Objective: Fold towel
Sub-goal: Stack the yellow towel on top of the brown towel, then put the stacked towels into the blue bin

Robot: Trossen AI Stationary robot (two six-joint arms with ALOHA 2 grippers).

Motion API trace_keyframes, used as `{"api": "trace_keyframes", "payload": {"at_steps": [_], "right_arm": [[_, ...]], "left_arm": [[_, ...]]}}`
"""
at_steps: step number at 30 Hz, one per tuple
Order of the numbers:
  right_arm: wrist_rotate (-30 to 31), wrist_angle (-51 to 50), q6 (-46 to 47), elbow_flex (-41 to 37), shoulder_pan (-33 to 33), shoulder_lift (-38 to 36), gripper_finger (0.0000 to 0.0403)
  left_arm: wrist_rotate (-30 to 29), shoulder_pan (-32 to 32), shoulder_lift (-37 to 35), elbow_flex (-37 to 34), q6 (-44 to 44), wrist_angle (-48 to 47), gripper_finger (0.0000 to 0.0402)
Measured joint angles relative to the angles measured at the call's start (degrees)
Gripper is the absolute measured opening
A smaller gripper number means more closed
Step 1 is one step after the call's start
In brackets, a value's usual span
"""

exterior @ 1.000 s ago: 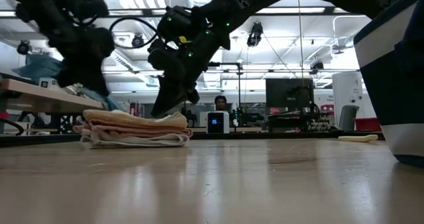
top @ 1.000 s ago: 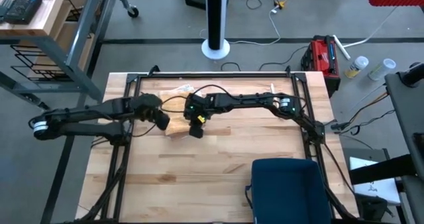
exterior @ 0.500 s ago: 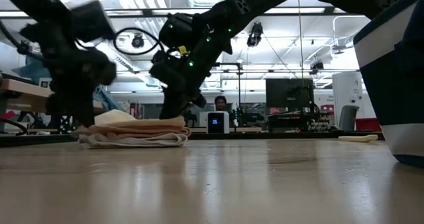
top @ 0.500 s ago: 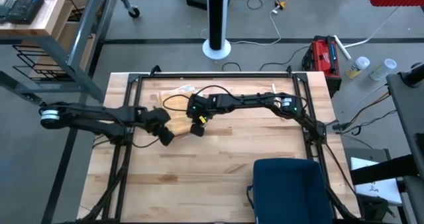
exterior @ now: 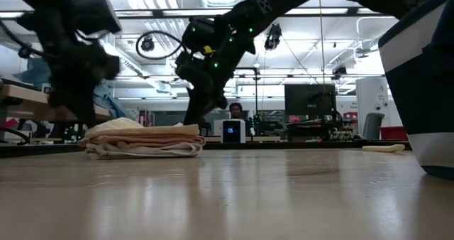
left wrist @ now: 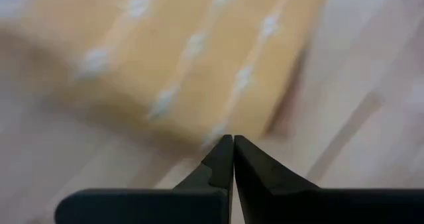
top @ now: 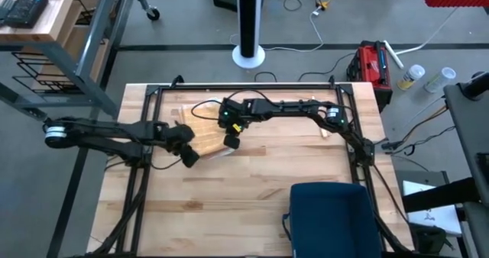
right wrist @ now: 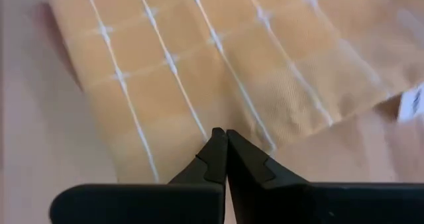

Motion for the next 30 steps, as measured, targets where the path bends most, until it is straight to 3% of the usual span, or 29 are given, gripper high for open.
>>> {"api": "trace_keyframes", "payload": {"at_steps": [4,10,16,22,30], "right_arm": [[-0.5,-0.7,-1.5,-0.1,0.1,-2.0,0.0000],[-9.4,3.2,-3.2,0.0,0.2,-5.0,0.0000],[-13.1,4.0,-7.0,-0.1,0.7,-9.2,0.0000],[-13.4,6.1,-10.2,-0.1,1.2,-13.3,0.0000],[-13.5,5.5,-12.1,-1.6,3.0,-19.0,0.0000]], "left_arm": [[-4.9,-0.1,-6.0,1.1,2.3,-2.4,0.0001],[-10.2,-0.1,-15.2,0.9,8.1,-2.1,0.0005],[-14.7,-0.1,-22.4,0.9,20.0,7.9,0.0001],[-15.3,-0.1,-27.4,1.3,26.8,16.6,0.0006],[-15.2,-0.1,-30.8,1.2,26.9,16.2,0.0002]]}}
